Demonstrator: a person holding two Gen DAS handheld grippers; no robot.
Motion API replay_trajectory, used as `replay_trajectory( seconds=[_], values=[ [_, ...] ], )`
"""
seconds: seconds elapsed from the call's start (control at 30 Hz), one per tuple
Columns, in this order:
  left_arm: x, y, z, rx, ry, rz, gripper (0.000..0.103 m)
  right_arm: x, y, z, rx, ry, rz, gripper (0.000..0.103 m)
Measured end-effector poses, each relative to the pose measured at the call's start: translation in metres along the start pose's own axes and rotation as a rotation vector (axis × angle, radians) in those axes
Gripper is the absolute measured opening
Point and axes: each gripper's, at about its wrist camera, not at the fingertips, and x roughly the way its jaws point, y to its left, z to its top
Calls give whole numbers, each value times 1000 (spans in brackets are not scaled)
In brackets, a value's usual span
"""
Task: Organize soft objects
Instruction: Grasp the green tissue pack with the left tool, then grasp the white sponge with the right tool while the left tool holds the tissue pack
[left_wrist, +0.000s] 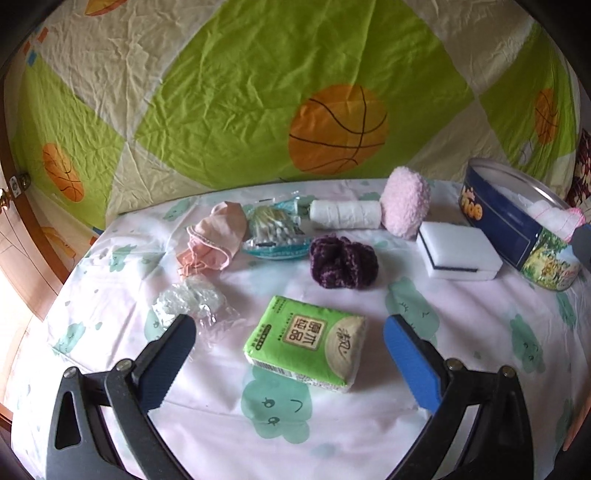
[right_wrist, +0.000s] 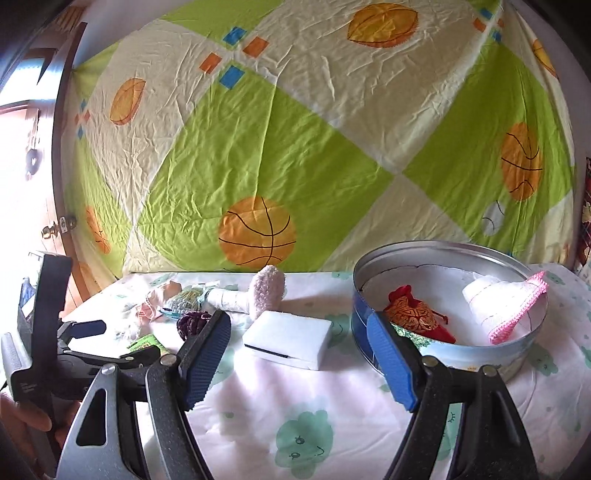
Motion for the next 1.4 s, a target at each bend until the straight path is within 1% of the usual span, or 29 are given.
replay_trajectory(
  seconds=[0.1,0.23,0.33,0.4,0.43,0.5,0.53,0.63,0.7,0.77,0.83,0.9,0.93,1.0,1.03,1.13,1.27,1.33,1.4],
  values=[
    [12,1,2,-11,44,24,103,3,2,-2,-3,23,9,78],
    [31,8,5,-55,126,9,103,8,0,-1,7,58,24,78],
    [47,9,6,-66,198,41,103,12,-1,-2,11,79,31,78],
    [50,13,5,-87,206,33,99,14,0,-3,8,95,33,78],
    [51,14,5,-95,209,27,96,16,0,-3,7,106,33,78],
    [50,16,5,-101,198,-4,69,24,2,-4,-1,144,35,78],
    [48,15,5,-101,189,-23,69,29,3,-4,-5,168,34,78],
    [48,13,5,-93,179,-8,69,44,7,-6,4,231,38,78],
    [43,14,6,-104,154,-5,69,57,11,-6,17,270,54,78],
    [32,18,6,-122,103,5,69,70,19,-7,12,302,53,78],
    [20,21,9,-133,36,47,69,85,26,-7,3,341,19,78],
    [10,26,10,-147,-13,91,69,101,28,-8,23,386,4,78],
    [7,30,11,-160,-32,96,69,109,29,-9,29,412,-5,78],
    [-1,38,12,-203,-63,83,69,123,29,-11,51,454,-20,78],
    [-4,42,13,-224,-74,79,69,128,28,-11,61,465,-29,78],
    [-7,52,13,-271,-93,86,69,137,31,-7,47,452,-73,78],
    [-7,57,11,-289,-85,105,69,154,32,-4,51,483,-119,78],
    [-5,56,10,-290,-78,105,69,151,29,-2,78,467,-106,82],
    [-6,56,10,-291,-75,95,69,152,27,-1,95,474,-80,85]
  ],
)
